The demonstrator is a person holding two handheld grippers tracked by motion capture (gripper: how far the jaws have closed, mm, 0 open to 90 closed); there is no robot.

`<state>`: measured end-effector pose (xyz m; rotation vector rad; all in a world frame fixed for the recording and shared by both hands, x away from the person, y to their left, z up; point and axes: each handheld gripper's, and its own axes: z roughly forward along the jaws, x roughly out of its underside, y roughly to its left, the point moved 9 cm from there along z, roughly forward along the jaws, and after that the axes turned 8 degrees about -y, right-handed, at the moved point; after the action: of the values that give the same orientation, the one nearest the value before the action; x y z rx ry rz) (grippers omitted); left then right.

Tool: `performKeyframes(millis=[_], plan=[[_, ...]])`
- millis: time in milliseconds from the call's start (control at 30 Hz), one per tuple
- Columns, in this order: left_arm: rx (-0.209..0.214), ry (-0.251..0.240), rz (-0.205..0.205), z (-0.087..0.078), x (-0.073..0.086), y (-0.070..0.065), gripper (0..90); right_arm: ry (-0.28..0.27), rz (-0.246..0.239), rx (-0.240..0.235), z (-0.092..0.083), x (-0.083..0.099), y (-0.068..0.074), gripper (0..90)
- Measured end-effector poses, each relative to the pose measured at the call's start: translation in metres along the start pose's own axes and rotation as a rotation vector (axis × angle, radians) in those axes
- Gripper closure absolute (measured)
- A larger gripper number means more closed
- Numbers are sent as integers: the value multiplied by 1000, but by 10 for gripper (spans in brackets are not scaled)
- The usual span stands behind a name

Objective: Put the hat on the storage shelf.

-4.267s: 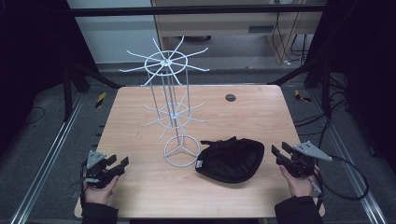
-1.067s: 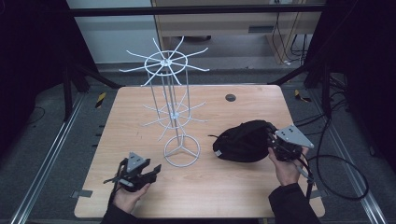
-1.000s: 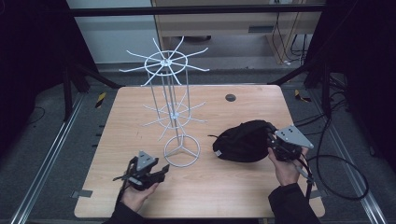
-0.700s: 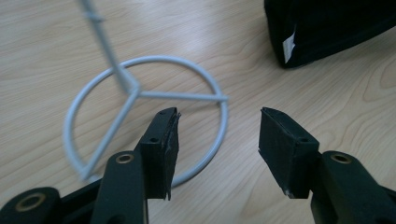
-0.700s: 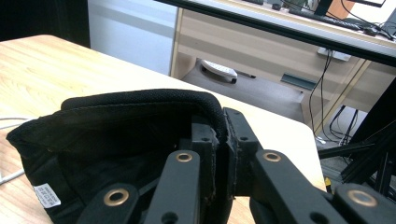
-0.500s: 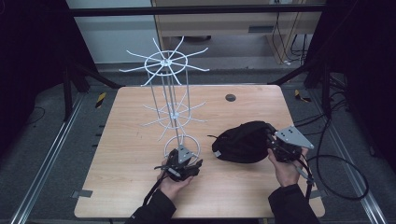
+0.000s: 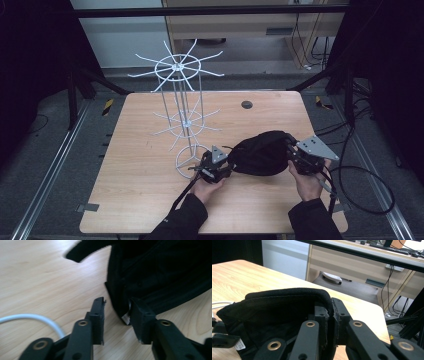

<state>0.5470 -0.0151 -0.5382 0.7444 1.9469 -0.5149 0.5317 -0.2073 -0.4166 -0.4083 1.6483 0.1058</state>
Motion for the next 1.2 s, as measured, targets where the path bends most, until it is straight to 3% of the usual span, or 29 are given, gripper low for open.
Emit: performKeyframes(millis=[133,233,367,633,667,733,800,933,1200], plan=[[13,-2,-32,6,-4,-1,782,-15,7,-19,0,-4,1,840],[-5,-3,-30,10,-7,2,799,-25,7,-34,0,-6,2,840],[-45,-13,-20,17,-11,7,806,-36,2,-115,-3,-7,10,839],[-65,-29,-38,19,-12,12,806,-4,15,-232,-14,11,23,840],[-66,-31,-29,18,-13,11,806,20,5,-275,-18,18,29,839],[-63,-30,-17,18,-13,11,806,28,2,-288,-19,21,31,839],[-65,-31,-6,18,-13,10,805,55,-8,-333,-24,30,40,838],[-65,-30,7,17,-13,10,804,66,-26,-375,-32,37,49,835],[-47,-26,5,13,-11,11,793,95,-38,-413,-44,51,63,807]])
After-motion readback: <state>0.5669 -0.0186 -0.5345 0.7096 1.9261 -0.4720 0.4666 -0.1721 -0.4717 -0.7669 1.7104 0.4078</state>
